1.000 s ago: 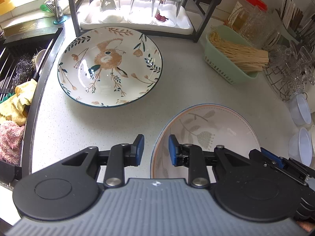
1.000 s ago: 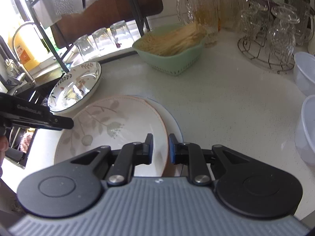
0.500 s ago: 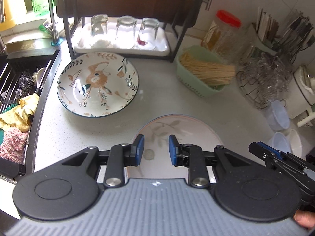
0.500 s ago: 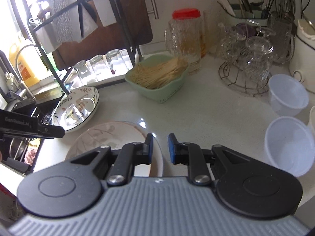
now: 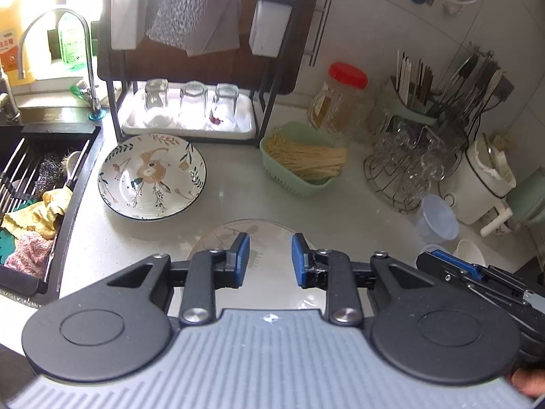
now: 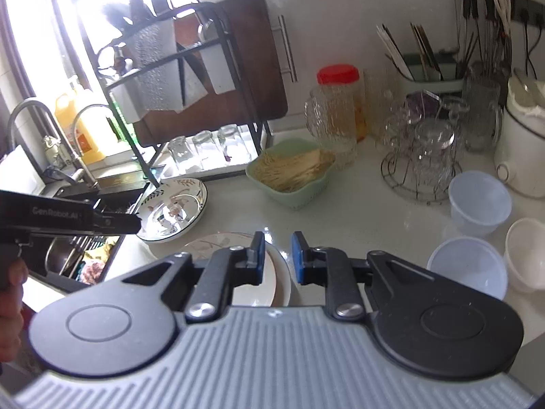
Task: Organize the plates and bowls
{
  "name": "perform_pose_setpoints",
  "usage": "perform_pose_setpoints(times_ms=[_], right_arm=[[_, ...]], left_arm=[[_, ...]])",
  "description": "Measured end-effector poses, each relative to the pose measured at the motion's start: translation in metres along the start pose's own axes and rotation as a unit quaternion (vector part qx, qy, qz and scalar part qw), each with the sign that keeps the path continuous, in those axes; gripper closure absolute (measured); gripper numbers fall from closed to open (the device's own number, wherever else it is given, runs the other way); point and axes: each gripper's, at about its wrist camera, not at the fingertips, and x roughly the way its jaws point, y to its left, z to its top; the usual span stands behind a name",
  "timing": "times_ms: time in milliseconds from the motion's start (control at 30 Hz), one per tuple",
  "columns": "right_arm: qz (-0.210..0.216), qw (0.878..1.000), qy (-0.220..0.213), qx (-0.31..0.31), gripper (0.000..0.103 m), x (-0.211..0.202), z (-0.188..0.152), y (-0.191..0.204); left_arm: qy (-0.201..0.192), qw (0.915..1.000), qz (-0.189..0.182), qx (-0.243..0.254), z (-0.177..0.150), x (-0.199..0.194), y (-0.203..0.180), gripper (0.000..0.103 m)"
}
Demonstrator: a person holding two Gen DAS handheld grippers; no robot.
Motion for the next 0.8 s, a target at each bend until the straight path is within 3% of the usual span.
perform_pose_setpoints(times_ms=[133, 333, 567, 800], right_arm=[[0.007, 1.0, -0.022, -0.014, 0.082, -0.027, 0.01, -0.011], [0.027, 0.998, -0.046, -0.017, 0.082, -0.057, 0.016, -0.031], [0.017, 0.998, -0.048, -0.034, 0.082, -0.079, 0.008, -0.047], [0.028, 0.998, -0.048, -0.032, 0.082, -0.096, -0.006, -0.04]], left_arm=[[-0.021, 0.9994, -0.007, -0.026, -0.008, -0.027, -0.015, 0.073], [-0.036, 0.9993, 0.012, -0.006, -0.022, -0.048, -0.045, 0.073], [-0.036, 0.9992, 0.011, 0.009, -0.036, -0.059, -0.072, 0.073], [-0.033, 0.9988, 0.035, 0.012, -0.064, -0.069, -0.09, 0.073]])
